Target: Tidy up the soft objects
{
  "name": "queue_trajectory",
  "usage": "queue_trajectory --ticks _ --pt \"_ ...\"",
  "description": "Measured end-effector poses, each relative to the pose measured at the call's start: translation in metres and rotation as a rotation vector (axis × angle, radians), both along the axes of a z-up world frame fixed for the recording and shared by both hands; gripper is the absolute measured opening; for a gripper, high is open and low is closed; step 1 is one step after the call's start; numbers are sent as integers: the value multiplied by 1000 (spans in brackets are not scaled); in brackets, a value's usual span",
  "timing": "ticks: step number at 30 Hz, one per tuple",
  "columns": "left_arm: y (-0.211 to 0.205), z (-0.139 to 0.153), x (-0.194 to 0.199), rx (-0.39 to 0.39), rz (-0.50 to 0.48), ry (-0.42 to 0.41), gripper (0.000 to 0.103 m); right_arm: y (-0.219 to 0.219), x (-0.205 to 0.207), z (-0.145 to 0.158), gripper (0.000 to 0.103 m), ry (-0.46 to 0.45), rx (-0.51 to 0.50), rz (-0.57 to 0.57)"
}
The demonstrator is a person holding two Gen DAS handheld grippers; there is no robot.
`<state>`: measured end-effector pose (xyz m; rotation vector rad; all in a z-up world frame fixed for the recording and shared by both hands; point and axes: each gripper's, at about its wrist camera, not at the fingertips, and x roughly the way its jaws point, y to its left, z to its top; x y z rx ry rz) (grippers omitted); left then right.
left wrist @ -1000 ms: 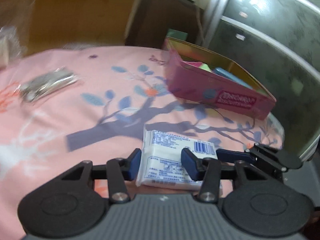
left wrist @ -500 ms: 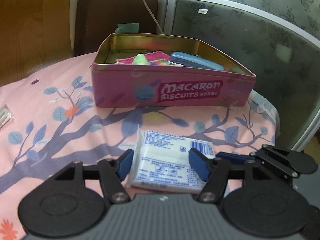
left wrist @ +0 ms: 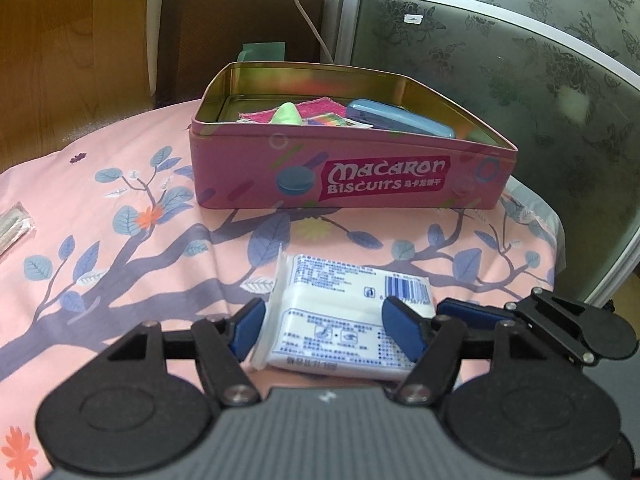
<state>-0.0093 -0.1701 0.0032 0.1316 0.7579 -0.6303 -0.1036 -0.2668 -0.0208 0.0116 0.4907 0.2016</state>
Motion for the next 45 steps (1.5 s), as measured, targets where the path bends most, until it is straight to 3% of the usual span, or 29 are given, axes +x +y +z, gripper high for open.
queue_trajectory --ticks 12,27,31,35,45 --pt "11 0 -3 14 34 -19 76 8 -3 0 78 -4 -9 -58" --pt "30 -4 0 16 86 -35 92 15 -6 -5 92 -27 -1 -147" --pt "35 -5 1 17 95 -38 97 18 -7 -7 103 -26 6 -124" --pt "38 -5 2 17 95 -42 99 22 -14 -12 103 -65 3 -121" --pt "40 -6 2 18 111 -45 103 23 -8 -8 103 -30 -6 -112"
